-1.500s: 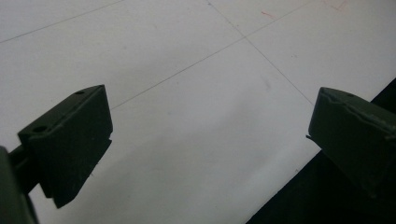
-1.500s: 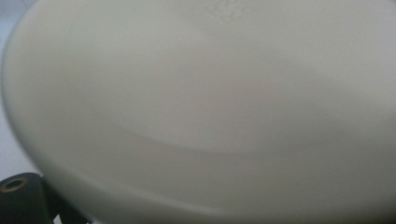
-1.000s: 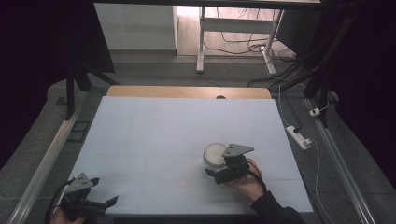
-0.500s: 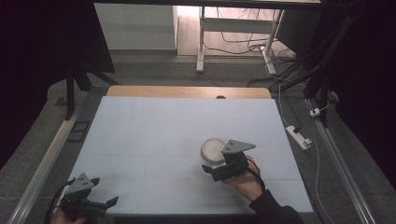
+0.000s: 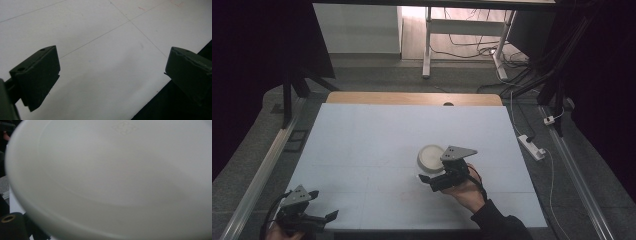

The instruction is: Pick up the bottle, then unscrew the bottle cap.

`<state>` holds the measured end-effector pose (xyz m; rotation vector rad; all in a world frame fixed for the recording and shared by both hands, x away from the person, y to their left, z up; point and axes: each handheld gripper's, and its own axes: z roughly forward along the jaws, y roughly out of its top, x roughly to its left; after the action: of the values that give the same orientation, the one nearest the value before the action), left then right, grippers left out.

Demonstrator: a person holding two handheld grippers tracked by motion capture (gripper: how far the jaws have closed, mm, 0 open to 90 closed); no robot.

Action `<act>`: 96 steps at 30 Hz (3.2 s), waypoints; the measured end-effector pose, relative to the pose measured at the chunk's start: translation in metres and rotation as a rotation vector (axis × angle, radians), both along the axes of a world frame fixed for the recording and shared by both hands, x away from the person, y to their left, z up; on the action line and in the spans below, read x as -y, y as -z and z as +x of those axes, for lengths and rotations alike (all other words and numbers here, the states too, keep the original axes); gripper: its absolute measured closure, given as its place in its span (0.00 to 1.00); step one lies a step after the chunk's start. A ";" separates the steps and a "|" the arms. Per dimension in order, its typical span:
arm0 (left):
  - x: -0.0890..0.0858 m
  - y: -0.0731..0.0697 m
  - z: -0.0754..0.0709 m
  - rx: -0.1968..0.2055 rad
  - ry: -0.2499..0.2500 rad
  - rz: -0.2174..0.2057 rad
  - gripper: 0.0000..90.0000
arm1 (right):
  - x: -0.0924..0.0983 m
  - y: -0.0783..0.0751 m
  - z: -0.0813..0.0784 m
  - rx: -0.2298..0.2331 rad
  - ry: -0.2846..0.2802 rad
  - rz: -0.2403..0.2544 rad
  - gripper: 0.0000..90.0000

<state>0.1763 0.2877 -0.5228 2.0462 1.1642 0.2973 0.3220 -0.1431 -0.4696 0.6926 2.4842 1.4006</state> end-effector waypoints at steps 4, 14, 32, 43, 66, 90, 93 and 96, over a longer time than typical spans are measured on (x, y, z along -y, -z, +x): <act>0.001 0.000 0.000 -0.006 0.002 0.002 0.01 | -0.010 -0.001 0.000 0.004 -0.015 -0.004 0.07; 0.000 0.000 0.001 -0.011 0.003 -0.005 0.01 | -0.031 -0.003 -0.002 0.008 -0.061 -0.026 0.07; 0.000 0.000 0.000 -0.003 -0.002 0.000 0.01 | -0.041 0.001 -0.007 0.002 -0.110 -0.060 0.07; 0.003 -0.010 0.007 0.057 0.058 -0.070 0.00 | -0.042 0.001 -0.008 -0.001 -0.132 -0.050 0.07; 0.052 -0.041 0.062 0.155 0.259 -0.111 0.00 | -0.041 0.001 -0.008 -0.009 -0.158 -0.043 0.07; 0.114 -0.080 0.115 0.218 0.508 -0.149 0.00 | -0.043 0.003 -0.009 -0.001 -0.190 -0.053 0.07; 0.124 -0.083 0.121 0.221 0.547 -0.152 0.00 | -0.043 0.003 -0.009 -0.004 -0.191 -0.054 0.07; 0.134 -0.084 0.127 0.209 0.595 -0.164 0.00 | -0.043 0.003 -0.009 -0.001 -0.195 -0.055 0.07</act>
<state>0.3029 0.1535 -0.4385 2.0509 0.4065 0.1104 0.3129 -0.0998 -0.4728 0.4498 2.6404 1.3872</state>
